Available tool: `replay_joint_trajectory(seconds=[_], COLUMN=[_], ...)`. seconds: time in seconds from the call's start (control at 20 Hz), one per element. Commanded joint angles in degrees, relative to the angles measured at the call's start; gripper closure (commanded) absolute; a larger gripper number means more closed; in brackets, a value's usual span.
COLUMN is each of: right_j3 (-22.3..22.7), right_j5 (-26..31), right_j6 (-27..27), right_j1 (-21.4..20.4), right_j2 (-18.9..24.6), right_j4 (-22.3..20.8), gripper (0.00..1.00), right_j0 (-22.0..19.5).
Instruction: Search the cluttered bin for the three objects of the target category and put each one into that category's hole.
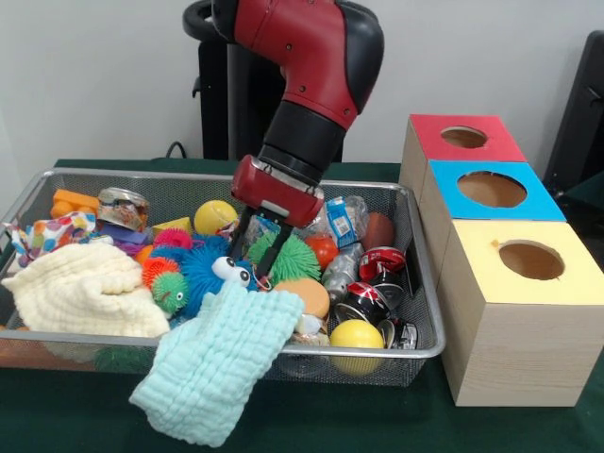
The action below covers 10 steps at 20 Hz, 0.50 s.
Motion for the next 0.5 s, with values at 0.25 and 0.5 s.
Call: replay_joint_trajectory(seconds=[0.25,0.5], right_j3=[3.69,3.47], right_j5=[-5.24,-5.62], right_j6=[14.8,14.42], right_j1=[-2.92,-2.42], right_j2=[5.35,5.13], right_j4=[-4.41,-3.89], gripper=[1.0,1.0], right_j0=[-4.74,-4.55])
